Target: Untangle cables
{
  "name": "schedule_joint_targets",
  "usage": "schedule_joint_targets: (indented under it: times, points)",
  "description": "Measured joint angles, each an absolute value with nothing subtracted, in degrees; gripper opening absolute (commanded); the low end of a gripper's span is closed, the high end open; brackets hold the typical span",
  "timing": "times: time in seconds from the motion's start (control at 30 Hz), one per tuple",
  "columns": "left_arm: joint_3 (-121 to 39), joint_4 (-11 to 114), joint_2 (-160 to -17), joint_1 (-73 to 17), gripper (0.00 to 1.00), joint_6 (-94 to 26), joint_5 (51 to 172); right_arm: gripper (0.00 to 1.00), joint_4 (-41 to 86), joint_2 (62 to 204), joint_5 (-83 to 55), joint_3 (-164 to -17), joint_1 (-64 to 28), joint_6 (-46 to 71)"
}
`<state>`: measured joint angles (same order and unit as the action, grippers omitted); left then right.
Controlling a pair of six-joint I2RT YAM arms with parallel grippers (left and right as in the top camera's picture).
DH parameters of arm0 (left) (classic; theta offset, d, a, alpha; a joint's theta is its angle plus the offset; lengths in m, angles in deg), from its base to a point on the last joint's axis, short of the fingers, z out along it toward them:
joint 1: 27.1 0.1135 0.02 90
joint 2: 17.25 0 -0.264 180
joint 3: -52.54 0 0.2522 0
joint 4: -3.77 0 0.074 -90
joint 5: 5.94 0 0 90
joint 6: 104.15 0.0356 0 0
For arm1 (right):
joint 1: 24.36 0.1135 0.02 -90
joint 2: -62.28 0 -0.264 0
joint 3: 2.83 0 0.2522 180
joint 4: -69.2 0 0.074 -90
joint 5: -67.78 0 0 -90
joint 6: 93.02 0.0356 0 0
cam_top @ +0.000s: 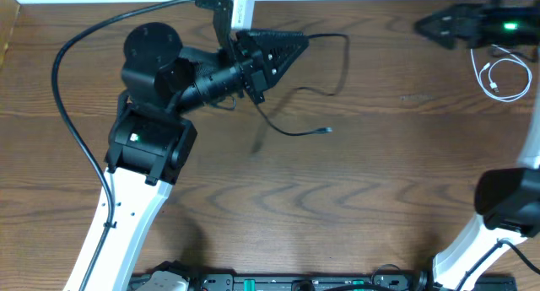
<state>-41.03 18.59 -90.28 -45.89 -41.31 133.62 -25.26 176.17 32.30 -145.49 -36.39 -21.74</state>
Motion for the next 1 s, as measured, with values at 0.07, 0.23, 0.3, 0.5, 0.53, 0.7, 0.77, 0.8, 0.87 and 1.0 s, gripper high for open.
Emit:
schedule_joint_targets:
  times: [0.07, 0.23, 0.3, 0.5, 0.53, 0.7, 0.77, 0.8, 0.87, 1.0]
  points:
    - [-40.97, 11.03, -90.35, -44.95, 0.07, -47.45, 136.98, 0.91, -24.61, 176.17, 32.43, -145.47, -32.37, -22.79]
    - [-41.03, 0.67, -90.30, -40.54, 0.07, -59.19, 142.10, 0.86, -24.11, 176.17, 36.85, -145.47, -24.94, -28.63]
    - [-41.03, 0.62, -90.33, -39.33, 0.07, -61.85, 142.93, 0.81, -24.02, 176.17, 39.38, -145.47, -23.78, -31.06]
    - [-41.03, 0.78, -90.33, -38.02, 0.08, -65.81, 145.20, 0.75, -20.91, 176.17, 45.76, -145.47, -23.27, -34.71]
    - [-41.03, 0.80, -90.33, -38.02, 0.07, -66.01, 145.51, 0.75, -20.39, 176.17, 46.64, -145.47, -23.41, -34.97]
    - [-41.03, 0.80, -90.33, -38.02, 0.07, -66.71, 146.56, 0.70, -18.55, 176.17, 50.94, -145.47, -26.14, -35.41]
    - [-41.03, 0.80, -90.33, -38.02, 0.08, -66.71, 146.80, 0.70, -18.55, 176.17, 52.63, -145.47, -27.08, -35.65]
    - [-41.03, 0.80, -90.33, -38.02, 0.08, -66.71, 146.80, 0.70, -18.69, 176.17, 53.33, -145.47, -27.27, -35.89]
    - [-41.03, 0.80, -90.33, -38.02, 0.08, -66.71, 146.86, 0.71, -19.87, 176.17, 54.64, -145.47, -27.03, -36.96]
    - [-41.03, 0.78, -90.33, -38.02, 0.08, -66.71, 147.00, 0.71, -27.71, 176.17, 55.91, -145.43, -24.61, -43.56]
